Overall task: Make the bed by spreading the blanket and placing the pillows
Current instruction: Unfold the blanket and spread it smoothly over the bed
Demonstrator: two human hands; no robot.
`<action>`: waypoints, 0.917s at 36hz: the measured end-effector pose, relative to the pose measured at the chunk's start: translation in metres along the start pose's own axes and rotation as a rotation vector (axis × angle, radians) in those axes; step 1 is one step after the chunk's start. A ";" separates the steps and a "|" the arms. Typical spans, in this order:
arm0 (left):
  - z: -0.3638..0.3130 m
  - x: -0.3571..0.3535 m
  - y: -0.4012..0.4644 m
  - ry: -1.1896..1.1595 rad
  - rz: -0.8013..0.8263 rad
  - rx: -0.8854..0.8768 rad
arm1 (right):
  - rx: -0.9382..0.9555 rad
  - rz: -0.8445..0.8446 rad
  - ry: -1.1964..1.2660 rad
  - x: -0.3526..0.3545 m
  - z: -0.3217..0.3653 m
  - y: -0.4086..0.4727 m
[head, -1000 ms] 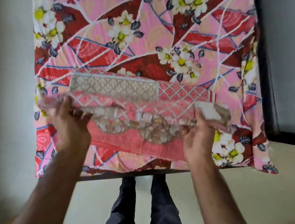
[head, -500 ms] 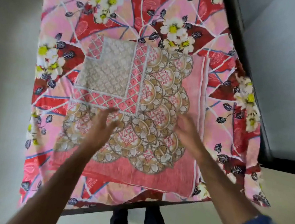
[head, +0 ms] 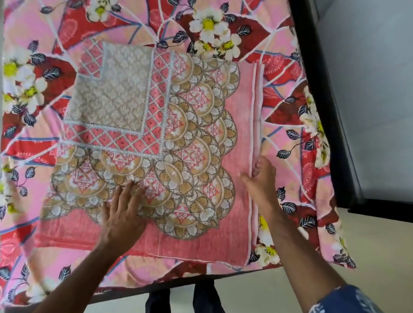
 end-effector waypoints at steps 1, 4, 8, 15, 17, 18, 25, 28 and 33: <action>-0.001 -0.001 -0.001 -0.005 -0.010 0.010 | -0.023 -0.011 0.029 0.000 0.001 0.007; -0.005 -0.005 -0.010 -0.063 -0.056 0.111 | -0.056 -0.014 0.015 -0.002 0.011 0.021; -0.017 -0.014 -0.034 -0.256 -0.102 0.426 | -0.112 0.002 0.145 -0.006 0.012 0.027; -0.038 -0.029 -0.065 -0.711 -0.058 1.041 | -0.224 0.160 0.263 -0.005 0.008 0.005; -0.046 -0.024 -0.067 -0.914 -0.104 1.164 | -0.198 0.201 0.276 -0.005 0.002 -0.001; -0.048 -0.022 -0.068 -1.017 -0.135 1.203 | -0.175 0.212 0.273 -0.004 0.004 -0.005; -0.040 -0.015 -0.075 -1.634 -0.173 1.176 | -0.195 0.223 0.333 -0.007 0.011 -0.008; -0.040 -0.009 -0.077 -1.598 -0.056 1.061 | -0.228 0.192 0.460 -0.007 0.019 -0.003; -0.047 -0.010 -0.074 -1.743 0.118 0.771 | -0.277 0.219 0.583 -0.005 0.041 0.031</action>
Point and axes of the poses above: each hand's wrist, its own y-axis towards the middle knuckle, its own x-axis out of the back of the hand, z = x × y, the point moved 1 cm from there along y, towards the middle knuckle, and after that the axes turned 15 degrees about y, right-handed, at the moved point
